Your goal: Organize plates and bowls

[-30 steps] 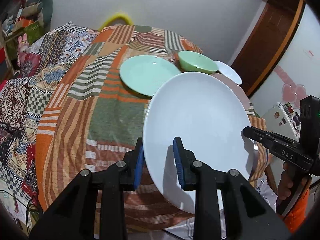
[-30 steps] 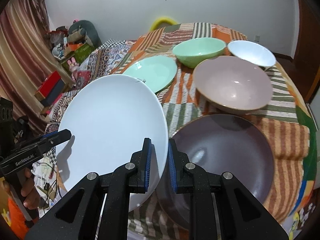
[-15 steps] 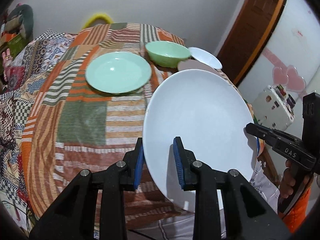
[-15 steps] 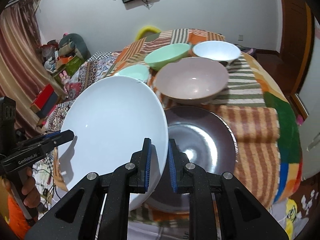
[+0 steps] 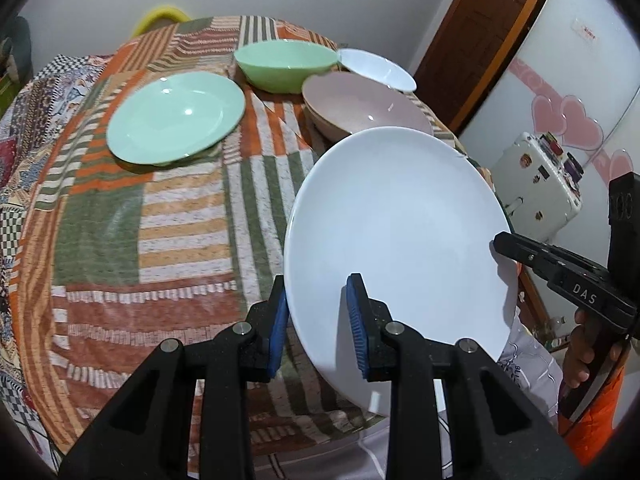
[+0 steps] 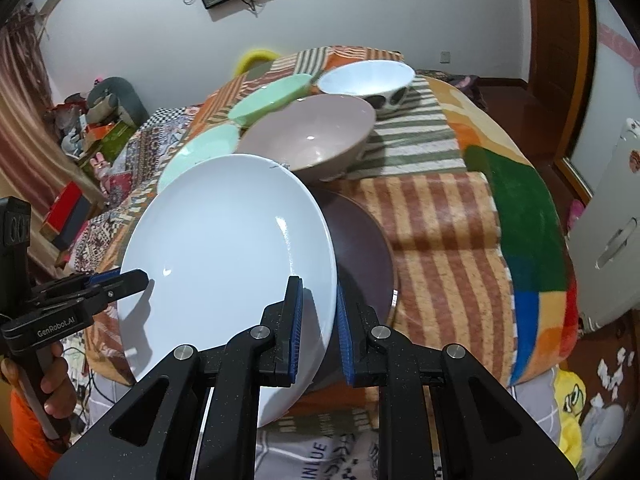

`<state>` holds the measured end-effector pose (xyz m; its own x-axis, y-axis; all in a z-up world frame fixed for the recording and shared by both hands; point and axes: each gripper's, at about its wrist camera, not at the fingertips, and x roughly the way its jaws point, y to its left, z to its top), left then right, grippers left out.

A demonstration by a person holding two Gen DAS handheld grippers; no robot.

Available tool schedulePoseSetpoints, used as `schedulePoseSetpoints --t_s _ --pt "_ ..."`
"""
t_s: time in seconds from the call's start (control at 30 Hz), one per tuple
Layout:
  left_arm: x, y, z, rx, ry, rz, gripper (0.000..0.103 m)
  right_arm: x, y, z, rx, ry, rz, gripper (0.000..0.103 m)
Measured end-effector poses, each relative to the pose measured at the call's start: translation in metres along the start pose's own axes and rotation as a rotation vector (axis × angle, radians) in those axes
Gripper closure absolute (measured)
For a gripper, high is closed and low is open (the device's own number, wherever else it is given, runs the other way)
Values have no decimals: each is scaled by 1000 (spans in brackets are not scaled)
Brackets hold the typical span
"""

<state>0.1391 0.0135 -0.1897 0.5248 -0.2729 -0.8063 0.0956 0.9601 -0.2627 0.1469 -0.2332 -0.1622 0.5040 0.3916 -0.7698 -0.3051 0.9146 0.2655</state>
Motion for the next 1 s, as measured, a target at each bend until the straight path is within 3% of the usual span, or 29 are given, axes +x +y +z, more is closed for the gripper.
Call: schedulePoseSetpoints --t_s 0.4,1.0 --pt "35 0 -4 -9 78 -4 75 20 -20 -18 54 79 -22 86" --pt "64 4 12 -47 114 1 75 31 -27 -4 44 72 -58 86"
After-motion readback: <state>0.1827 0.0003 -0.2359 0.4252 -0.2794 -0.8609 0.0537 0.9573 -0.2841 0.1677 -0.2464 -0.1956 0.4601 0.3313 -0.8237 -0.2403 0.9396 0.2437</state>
